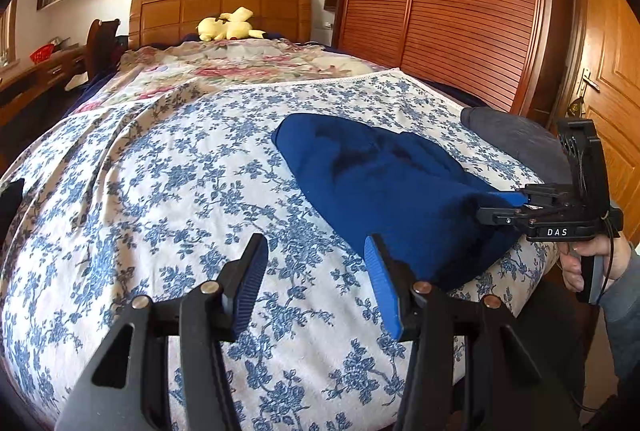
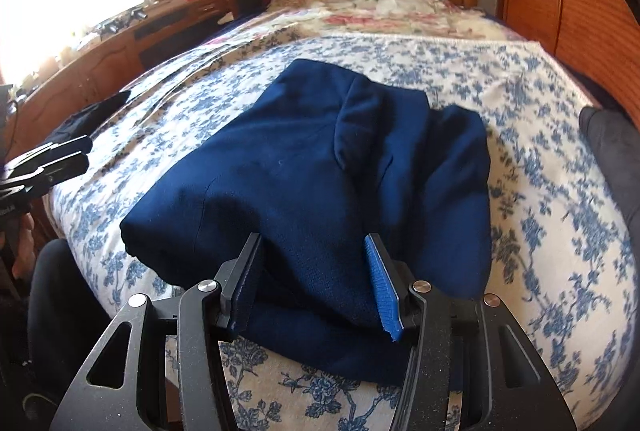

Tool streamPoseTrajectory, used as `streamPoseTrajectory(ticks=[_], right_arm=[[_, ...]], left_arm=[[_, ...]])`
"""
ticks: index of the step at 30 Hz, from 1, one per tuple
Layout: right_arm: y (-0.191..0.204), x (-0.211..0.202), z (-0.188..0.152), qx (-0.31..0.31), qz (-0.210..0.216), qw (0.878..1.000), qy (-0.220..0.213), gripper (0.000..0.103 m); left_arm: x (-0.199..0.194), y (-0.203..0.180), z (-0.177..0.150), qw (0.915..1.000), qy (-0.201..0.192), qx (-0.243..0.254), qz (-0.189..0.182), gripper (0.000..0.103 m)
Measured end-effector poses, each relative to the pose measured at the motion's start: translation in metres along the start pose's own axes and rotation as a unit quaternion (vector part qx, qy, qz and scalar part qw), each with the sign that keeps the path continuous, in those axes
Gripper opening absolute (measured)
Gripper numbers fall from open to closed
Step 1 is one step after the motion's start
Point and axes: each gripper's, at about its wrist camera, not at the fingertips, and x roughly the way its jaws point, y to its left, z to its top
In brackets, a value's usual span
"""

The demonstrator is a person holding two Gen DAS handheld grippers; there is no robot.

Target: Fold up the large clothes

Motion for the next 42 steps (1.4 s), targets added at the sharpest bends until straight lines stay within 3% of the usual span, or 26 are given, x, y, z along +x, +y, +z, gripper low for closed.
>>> streamPoseTrajectory(ticks=[2, 6, 9, 17, 20, 22, 26, 30, 33, 42], right_arm=[[0.001, 0.001, -0.001, -0.004, 0.003, 1.000, 0.003, 0.050], [0.009, -0.001, -0.001, -0.048, -0.003, 0.999, 0.006, 0.020], [0.013, -0.005, 0.003, -0.080, -0.012, 0.997, 0.012, 0.009], [0.014, -0.068, 0.026, -0.117, -0.062, 0.989, -0.065, 0.005], [0.000, -0.083, 0.024, -0.104, -0.091, 0.988, -0.076, 0.005], [-0.016, -0.075, 0.015, -0.076, -0.102, 0.990, -0.054, 0.006], [-0.031, -0.047, -0.011, -0.038, -0.084, 0.996, -0.005, 0.014], [-0.029, -0.049, -0.019, -0.013, -0.105, 0.994, -0.009, 0.046], [-0.035, -0.060, -0.019, 0.019, -0.101, 0.994, -0.021, 0.057], [-0.039, -0.055, -0.006, 0.057, -0.099, 0.992, -0.047, 0.070]], left_arm=[[-0.001, 0.002, -0.002, 1.0000, 0.000, -0.002, 0.002, 0.049], [-0.002, 0.004, -0.004, 1.0000, 0.003, -0.006, 0.005, 0.049], [-0.004, 0.004, -0.005, 0.9999, 0.003, -0.007, 0.007, 0.049], [-0.005, 0.003, -0.005, 1.0000, 0.004, -0.004, 0.007, 0.049], [-0.002, 0.002, -0.004, 1.0000, 0.004, -0.003, 0.002, 0.049], [0.004, 0.002, -0.003, 1.0000, 0.006, -0.003, -0.004, 0.049], [0.027, -0.002, 0.005, 0.9997, 0.018, 0.008, -0.017, 0.049], [0.050, -0.005, 0.023, 0.9992, 0.021, 0.023, -0.026, 0.049], [0.066, -0.007, 0.039, 0.9986, 0.019, 0.036, -0.033, 0.049], [0.131, -0.007, 0.089, 0.9966, 0.033, 0.065, -0.038, 0.049]])
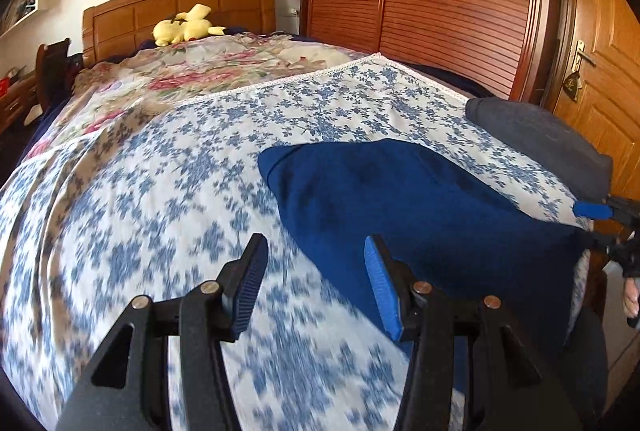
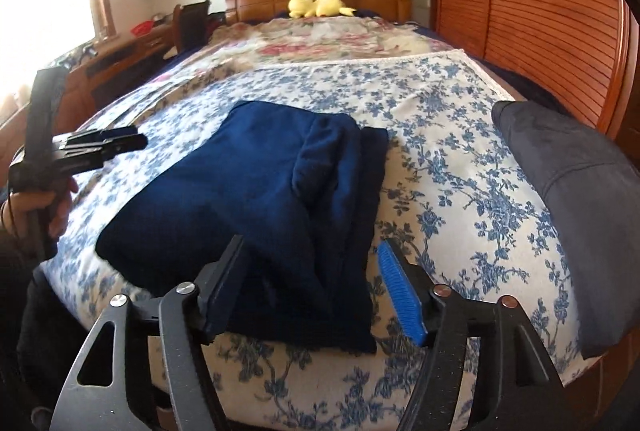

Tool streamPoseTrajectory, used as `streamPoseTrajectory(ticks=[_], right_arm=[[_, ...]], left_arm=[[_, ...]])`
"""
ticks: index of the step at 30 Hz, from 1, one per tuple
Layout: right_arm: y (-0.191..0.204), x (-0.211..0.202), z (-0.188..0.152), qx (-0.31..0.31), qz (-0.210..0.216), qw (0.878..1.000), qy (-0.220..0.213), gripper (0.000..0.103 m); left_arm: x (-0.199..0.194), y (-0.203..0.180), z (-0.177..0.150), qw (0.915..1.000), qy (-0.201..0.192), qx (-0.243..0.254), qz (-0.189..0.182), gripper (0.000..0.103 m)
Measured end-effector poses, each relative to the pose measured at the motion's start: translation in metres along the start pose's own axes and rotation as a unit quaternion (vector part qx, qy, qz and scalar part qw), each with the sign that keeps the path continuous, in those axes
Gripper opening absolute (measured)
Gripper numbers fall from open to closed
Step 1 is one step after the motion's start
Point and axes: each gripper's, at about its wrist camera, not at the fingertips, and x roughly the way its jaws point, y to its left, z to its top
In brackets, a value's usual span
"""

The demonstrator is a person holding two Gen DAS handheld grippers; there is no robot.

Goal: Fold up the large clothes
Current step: 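Grasp the folded jacket bundle with both tools and lift it off the sheet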

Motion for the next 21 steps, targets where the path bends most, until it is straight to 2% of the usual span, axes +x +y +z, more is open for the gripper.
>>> streamPoseTrajectory(ticks=[5, 9, 17, 21], right_arm=[[-0.006, 0.033, -0.005, 0.023, 0.002, 0.999, 0.037, 0.076], [-0.007, 0.056, -0.019, 0.030, 0.017, 0.997, 0.070, 0.077], [-0.014, 0.067, -0.025, 0.046, 0.051, 0.995, 0.077, 0.077], [-0.017, 0.070, -0.027, 0.058, 0.063, 0.994, 0.074, 0.077]], left_arm=[[0.041, 0.007, 0.024, 0.9998, 0.021, 0.000, -0.009, 0.049], [0.074, 0.011, 0.035, 0.9991, 0.041, 0.004, -0.009, 0.049], [0.138, 0.022, 0.050, 0.9967, 0.081, 0.002, 0.002, 0.049], [0.156, 0.033, 0.049, 0.9954, 0.094, -0.014, -0.011, 0.053]])
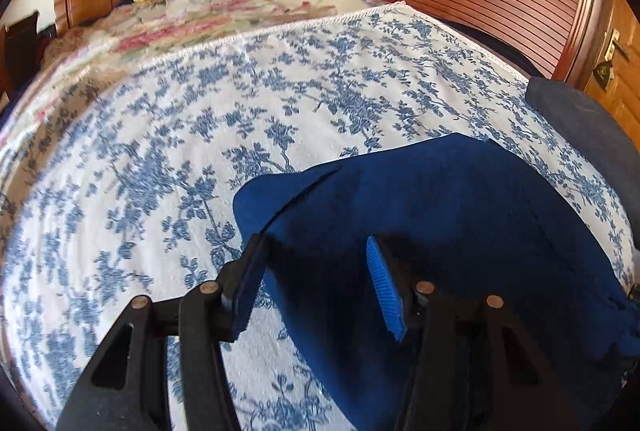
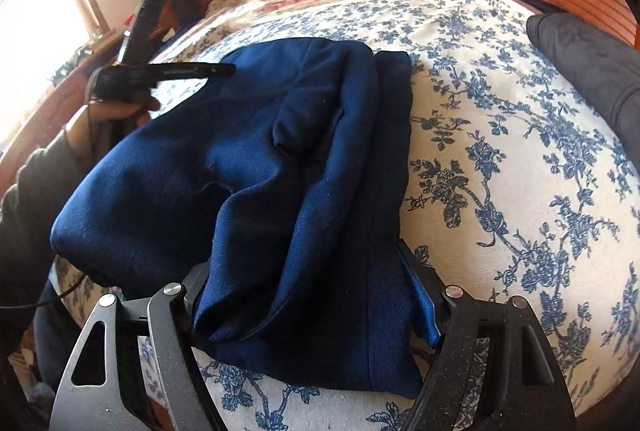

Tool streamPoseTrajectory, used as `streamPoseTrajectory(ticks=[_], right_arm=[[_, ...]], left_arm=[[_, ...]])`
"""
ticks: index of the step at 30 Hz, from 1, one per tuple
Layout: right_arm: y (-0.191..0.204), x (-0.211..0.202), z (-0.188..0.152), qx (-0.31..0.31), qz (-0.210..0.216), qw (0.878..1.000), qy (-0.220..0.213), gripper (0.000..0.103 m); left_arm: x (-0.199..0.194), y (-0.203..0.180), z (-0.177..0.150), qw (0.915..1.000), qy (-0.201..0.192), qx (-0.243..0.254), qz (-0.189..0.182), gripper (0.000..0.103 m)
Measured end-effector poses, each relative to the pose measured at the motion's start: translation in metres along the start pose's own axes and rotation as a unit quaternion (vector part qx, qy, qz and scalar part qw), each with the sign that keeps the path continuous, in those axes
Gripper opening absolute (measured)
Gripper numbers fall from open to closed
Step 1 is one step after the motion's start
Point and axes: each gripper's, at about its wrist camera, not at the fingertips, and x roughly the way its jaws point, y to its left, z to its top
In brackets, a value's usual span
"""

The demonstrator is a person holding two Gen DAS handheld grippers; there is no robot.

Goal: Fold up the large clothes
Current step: 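Grasp the folded jacket bundle with both tools and lift it off the sheet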

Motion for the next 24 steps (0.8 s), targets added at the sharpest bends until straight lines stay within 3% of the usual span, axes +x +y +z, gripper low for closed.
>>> streamPoseTrajectory(ticks=[13, 16, 21, 24], right_arm=[[0.003, 0.003, 0.000, -0.006, 0.027, 1.000, -0.005, 0.062], [0.003, 0.002, -0.001, -0.009, 0.033, 0.999, -0.009, 0.056], [-0.001, 0.003, 0.000, -0.008, 0.044, 0.999, -0.013, 0.052], [-0.001, 0.002, -0.002, -0.008, 0.049, 0.999, -0.016, 0.049]], left_arm=[[0.006, 0.008, -0.012, 0.9997, 0.020, -0.015, 0.008, 0.056], [0.005, 0.011, -0.015, 0.9994, 0.023, -0.024, 0.013, 0.063], [0.012, 0.034, -0.018, 0.9947, 0.037, -0.091, -0.031, 0.072], [0.013, 0.034, -0.017, 0.9941, 0.038, -0.094, -0.039, 0.072]])
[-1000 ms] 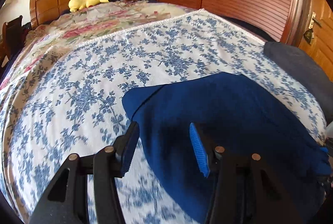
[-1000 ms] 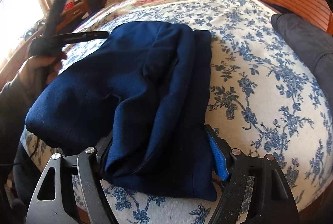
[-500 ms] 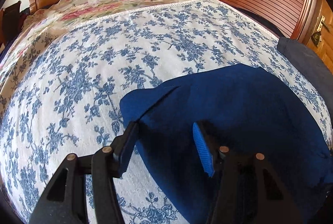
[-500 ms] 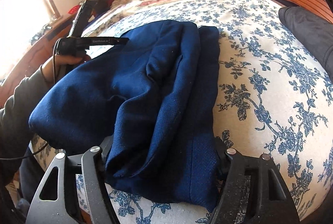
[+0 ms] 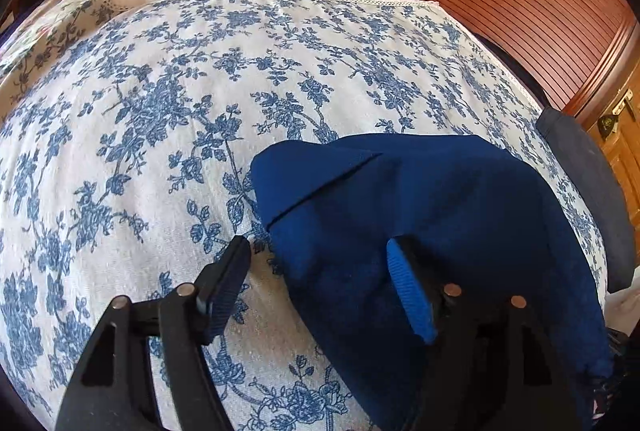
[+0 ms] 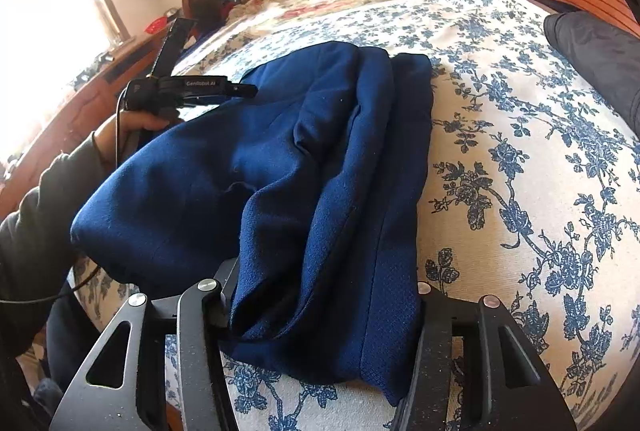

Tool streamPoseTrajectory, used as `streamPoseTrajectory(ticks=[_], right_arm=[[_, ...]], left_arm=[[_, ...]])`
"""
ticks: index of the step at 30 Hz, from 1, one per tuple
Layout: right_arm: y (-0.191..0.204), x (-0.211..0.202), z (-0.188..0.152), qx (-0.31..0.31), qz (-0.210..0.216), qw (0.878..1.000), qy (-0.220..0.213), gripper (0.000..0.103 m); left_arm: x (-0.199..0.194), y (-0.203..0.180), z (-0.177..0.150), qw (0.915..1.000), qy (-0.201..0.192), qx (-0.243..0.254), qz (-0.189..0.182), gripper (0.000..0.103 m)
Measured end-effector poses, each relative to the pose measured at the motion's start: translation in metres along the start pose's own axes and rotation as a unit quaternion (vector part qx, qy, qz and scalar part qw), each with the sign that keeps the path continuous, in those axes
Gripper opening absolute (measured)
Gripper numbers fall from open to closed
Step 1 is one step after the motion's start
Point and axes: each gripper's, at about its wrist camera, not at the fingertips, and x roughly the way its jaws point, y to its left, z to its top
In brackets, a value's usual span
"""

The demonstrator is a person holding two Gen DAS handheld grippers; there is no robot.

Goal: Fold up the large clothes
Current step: 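Grasp the folded jacket bundle with both tools and lift it off the sheet, then carry the bundle onto the dark grey cloth by the wardrobe, open both tools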

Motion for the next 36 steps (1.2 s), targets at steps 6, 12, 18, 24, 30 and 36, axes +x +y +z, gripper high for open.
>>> streamPoseTrajectory(ticks=[6, 12, 18, 24, 30, 36], right_arm=[[0.002, -0.009, 0.001, -0.013, 0.019, 1.000, -0.018, 0.031], [-0.004, -0.031, 0.015, -0.002, 0.059, 0.997, -0.053, 0.023], [-0.018, -0.069, 0.032, -0.013, 0.057, 0.994, -0.097, 0.022], [-0.046, -0.130, 0.054, -0.042, 0.008, 0.988, -0.149, 0.021], [-0.070, -0.194, 0.081, -0.082, -0.062, 0.977, -0.186, 0.021], [-0.115, -0.259, 0.099, -0.084, -0.135, 0.964, -0.211, 0.021]], left_arm=[[-0.008, -0.013, 0.005, 0.9998, -0.003, 0.009, -0.020, 0.012], [-0.045, -0.053, 0.020, 0.9972, -0.046, 0.047, 0.036, 0.001], [-0.084, -0.128, 0.034, 0.9869, -0.105, 0.111, 0.050, 0.001], [-0.099, -0.203, 0.051, 0.9754, -0.154, 0.153, 0.035, 0.001], [-0.094, -0.277, 0.084, 0.9685, -0.177, 0.175, 0.003, 0.001], [-0.082, -0.365, 0.114, 0.9585, -0.195, 0.206, -0.032, 0.001]])
